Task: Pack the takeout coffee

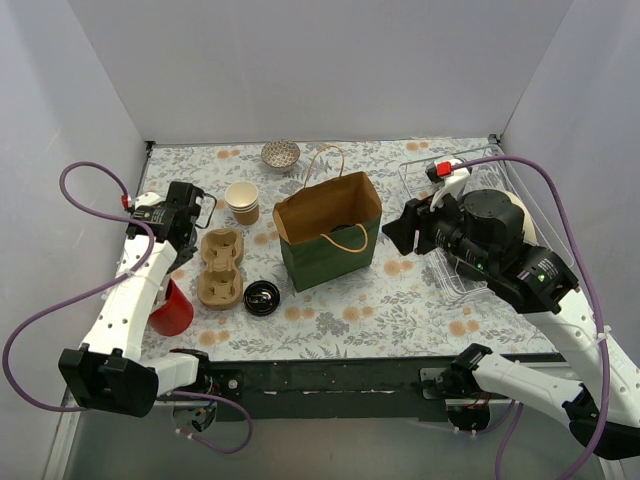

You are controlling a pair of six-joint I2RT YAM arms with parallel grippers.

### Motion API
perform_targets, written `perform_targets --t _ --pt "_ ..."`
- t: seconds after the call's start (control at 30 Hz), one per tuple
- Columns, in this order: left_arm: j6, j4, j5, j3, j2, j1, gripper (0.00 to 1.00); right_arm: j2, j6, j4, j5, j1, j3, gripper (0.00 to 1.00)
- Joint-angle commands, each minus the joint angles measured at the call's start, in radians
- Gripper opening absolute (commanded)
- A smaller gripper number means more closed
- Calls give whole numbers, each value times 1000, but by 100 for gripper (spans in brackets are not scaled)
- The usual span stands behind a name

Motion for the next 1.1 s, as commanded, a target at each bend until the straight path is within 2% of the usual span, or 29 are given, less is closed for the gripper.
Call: perform_targets --t 0.0,0.33,0.7,0.87,0.93,0.97,1.07 --pt "7 -28 -20 49 -23 5 12 -14 18 14 -1 -4 4 59" --pt "99 -30 -44 195 -21 5 0 -15 13 0 -10 -4 17 59" --pt "158 -28 3 256 -71 6 0 34 -22 -36 -9 -4 103 59" --pt "127 -28 37 207 -115 5 16 55 -32 -43 -15 -4 140 58" --pt "104 -28 51 163 -135 6 13 63 -32 -43 -14 -4 148 58" --pt "101 -30 55 149 -137 5 2 66 -30 -43 -12 -4 157 58" --pt "99 -30 60 140 -147 6 0 72 -15 -44 -9 -4 166 57"
